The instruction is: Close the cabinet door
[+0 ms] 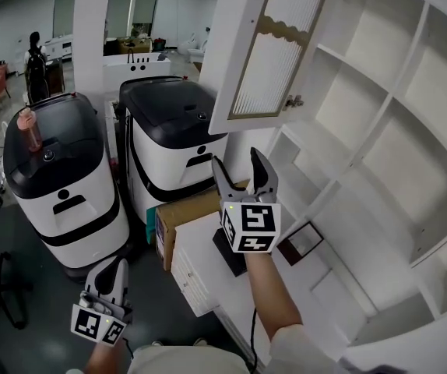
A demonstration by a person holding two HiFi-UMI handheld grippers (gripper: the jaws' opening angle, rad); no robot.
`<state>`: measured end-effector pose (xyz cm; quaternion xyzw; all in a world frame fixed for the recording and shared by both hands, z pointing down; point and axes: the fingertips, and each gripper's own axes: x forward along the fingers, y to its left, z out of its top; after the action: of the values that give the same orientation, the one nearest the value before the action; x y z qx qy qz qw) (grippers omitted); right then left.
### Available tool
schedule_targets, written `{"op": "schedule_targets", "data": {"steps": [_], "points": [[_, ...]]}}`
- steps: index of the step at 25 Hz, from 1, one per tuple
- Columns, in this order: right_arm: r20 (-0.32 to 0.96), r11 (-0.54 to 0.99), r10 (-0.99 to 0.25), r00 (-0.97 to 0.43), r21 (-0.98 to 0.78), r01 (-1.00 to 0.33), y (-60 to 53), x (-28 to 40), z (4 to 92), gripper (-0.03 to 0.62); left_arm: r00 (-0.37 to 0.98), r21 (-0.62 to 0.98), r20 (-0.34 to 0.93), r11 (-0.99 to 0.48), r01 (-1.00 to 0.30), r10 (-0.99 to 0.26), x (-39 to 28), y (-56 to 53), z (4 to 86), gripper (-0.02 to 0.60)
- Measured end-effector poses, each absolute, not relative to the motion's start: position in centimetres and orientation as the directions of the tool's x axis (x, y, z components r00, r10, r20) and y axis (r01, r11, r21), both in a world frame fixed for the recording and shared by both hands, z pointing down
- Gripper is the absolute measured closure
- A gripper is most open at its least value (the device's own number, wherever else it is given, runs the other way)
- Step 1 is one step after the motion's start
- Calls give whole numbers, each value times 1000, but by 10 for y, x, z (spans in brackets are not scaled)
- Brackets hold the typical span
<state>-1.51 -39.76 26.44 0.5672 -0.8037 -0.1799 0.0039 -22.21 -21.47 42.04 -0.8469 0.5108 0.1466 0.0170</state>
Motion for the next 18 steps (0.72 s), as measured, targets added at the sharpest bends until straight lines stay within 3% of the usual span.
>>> {"op": "schedule_targets", "data": {"steps": [10, 18], "points": [[-176, 315, -904, -389, 341, -886, -483, -44, 242, 249, 379, 116, -223, -411, -904, -898, -235, -221, 428, 575], [-203, 234, -932, -301, 301, -924, -519, -42, 227, 227, 333, 91, -216, -358, -929, -918, -250, -211, 421, 575]]}}
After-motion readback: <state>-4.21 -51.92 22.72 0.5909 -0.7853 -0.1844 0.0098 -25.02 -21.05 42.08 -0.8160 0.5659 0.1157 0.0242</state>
